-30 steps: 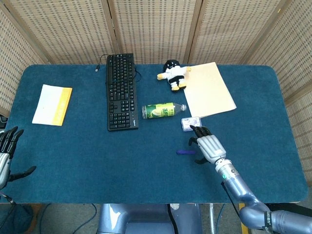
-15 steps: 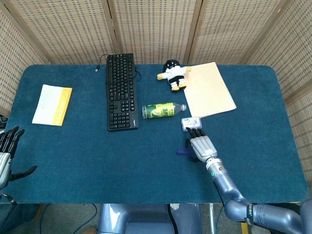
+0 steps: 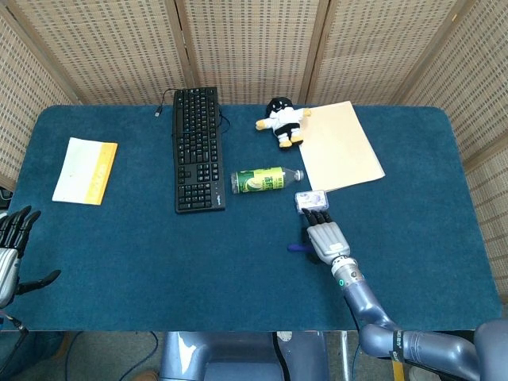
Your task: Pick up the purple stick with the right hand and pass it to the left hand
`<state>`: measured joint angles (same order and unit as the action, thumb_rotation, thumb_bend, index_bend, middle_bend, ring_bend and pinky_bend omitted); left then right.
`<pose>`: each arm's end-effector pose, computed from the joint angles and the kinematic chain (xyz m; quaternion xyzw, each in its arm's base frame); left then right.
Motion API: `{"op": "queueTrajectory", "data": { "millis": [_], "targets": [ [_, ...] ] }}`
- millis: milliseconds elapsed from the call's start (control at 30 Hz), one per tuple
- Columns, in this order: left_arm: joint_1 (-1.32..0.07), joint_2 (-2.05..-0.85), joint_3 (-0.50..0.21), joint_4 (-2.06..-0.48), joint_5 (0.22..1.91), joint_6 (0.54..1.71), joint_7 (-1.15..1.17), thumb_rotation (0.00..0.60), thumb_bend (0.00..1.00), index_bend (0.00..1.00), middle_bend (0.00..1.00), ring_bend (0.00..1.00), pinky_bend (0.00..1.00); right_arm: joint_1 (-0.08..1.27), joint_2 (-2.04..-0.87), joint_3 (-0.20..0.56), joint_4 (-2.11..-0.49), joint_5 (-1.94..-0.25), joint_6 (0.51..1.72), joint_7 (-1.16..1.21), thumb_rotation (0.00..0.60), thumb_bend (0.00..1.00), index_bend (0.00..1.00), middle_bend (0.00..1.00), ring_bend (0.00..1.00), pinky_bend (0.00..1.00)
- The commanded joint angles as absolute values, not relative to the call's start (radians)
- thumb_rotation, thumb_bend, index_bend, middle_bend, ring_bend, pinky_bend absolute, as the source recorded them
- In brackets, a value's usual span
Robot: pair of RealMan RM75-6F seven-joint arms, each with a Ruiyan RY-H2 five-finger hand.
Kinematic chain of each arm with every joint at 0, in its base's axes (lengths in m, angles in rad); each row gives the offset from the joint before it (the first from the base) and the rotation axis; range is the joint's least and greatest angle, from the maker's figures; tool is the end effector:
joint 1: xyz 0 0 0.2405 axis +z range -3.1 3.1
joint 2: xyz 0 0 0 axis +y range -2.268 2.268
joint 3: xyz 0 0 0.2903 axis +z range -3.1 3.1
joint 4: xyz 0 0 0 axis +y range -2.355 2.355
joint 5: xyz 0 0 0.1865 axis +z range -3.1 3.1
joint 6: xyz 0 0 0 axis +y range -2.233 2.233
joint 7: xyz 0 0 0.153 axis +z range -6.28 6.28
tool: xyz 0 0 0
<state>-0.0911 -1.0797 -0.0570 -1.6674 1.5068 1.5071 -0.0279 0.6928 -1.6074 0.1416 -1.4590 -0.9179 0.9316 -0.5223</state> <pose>-0.3199 0.1932 0.2079 -0.5841 -0.3885 -0.4149 0.5795 -0.2112 -0.3499 -0.0251 0.7436 -0.4225 0.2762 0.4384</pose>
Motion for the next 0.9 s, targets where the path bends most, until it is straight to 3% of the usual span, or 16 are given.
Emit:
{"op": "queueTrajectory", "data": {
  "millis": [33, 733, 900],
  "targets": [
    [-0.091, -1.080, -0.057, -1.667, 1.507, 1.508, -0.028, 0.600, 0.00, 0.00, 0.00, 0.00, 0.00, 0.694, -1.612, 0.139, -1.455, -0.920, 0.935, -0.521, 0.600, 0.46, 0.50, 0.00, 0.00, 0.00],
    [-0.091, -1.079, -0.056, -1.667, 1.506, 1.507, -0.031, 0.600, 0.00, 0.00, 0.00, 0.00, 0.00, 0.700, -1.645, 0.120, -1.406, -0.934, 0.941, -0.513, 0.600, 0.51, 0.54, 0.00, 0.00, 0.00],
    [-0.091, -1.079, -0.056, -1.667, 1.506, 1.507, -0.032, 0.600, 0.00, 0.00, 0.00, 0.00, 0.00, 0.697, -1.655, 0.118, -1.390, -0.949, 0.947, -0.504, 0.600, 0.59, 0.58, 0.00, 0.00, 0.00]
  ]
}}
